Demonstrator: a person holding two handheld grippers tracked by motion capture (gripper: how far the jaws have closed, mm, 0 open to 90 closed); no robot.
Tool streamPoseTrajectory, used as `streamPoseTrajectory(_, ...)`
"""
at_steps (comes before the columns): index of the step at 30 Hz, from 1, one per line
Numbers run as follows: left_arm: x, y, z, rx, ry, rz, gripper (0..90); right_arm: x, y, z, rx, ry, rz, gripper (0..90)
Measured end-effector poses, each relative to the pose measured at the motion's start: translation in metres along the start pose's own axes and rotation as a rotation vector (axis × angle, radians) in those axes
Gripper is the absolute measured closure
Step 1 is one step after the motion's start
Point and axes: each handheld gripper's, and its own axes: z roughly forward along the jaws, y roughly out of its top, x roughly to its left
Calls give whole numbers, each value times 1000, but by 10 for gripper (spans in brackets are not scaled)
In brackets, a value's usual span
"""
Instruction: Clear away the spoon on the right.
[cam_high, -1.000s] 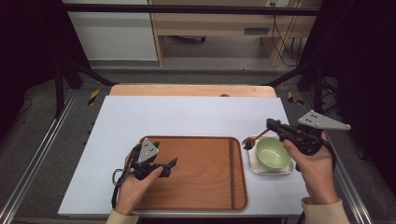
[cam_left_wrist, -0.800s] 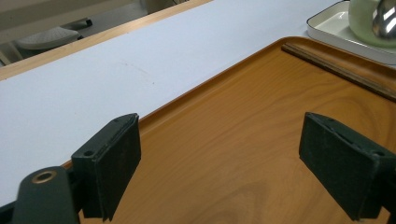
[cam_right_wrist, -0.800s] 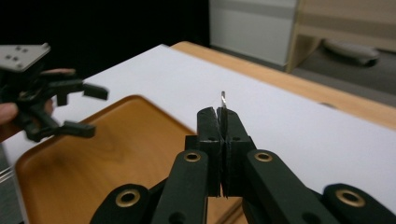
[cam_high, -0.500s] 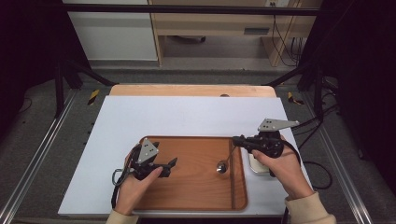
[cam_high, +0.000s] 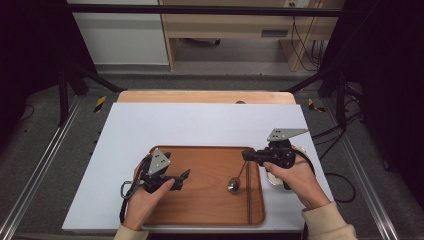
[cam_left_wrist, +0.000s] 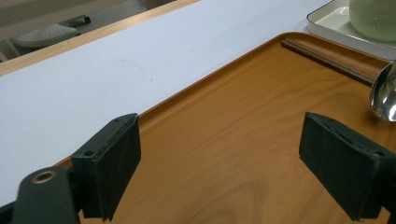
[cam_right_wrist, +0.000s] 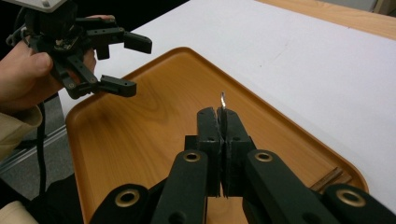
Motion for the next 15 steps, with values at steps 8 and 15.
streamPoseTrajectory(8,0,0,1,2,0,1,125,4,-2,7,69,59,-22,890)
streamPoseTrajectory(15,-1,0,1,4,0,4,125,5,-1,21,122,38,-59,841)
